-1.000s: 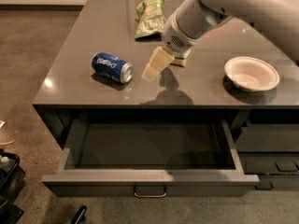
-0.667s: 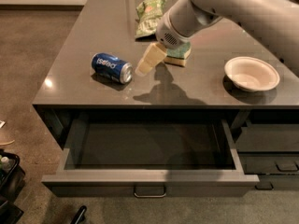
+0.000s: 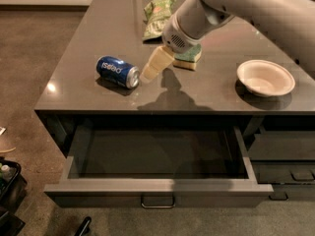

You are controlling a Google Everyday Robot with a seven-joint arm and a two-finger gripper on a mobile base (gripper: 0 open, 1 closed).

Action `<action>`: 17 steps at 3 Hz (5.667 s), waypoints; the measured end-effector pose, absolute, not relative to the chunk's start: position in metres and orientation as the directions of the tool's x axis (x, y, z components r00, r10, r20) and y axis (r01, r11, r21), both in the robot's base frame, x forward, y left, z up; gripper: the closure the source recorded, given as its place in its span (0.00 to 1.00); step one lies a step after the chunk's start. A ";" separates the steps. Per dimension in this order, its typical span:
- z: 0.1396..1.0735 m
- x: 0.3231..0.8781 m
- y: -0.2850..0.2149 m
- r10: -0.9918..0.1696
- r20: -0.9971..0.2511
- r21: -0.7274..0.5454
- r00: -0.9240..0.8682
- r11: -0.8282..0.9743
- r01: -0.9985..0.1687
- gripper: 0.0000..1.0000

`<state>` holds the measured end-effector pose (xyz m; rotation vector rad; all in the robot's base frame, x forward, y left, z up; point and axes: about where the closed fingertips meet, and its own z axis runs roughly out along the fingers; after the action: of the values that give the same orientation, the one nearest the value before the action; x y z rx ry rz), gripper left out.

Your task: Place pepsi can into top drawer

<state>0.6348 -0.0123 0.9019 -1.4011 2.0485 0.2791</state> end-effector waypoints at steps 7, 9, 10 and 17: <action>0.852 0.626 0.127 -0.707 -0.691 -0.175 -0.151 0.367 -0.914 0.42; 0.859 0.622 0.132 -0.706 -0.699 -0.177 -0.110 0.321 -0.930 0.89; 0.878 0.603 0.115 -0.712 -0.698 -0.177 -0.078 0.278 -0.944 1.00; 0.812 0.448 -0.045 -0.482 -0.758 0.079 -0.439 0.600 -0.796 1.00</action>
Offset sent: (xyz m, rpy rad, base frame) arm -0.0456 0.0877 -0.0119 0.1819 0.0341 -0.0416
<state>0.4483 -0.0446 0.8117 -1.0060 2.1147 0.5643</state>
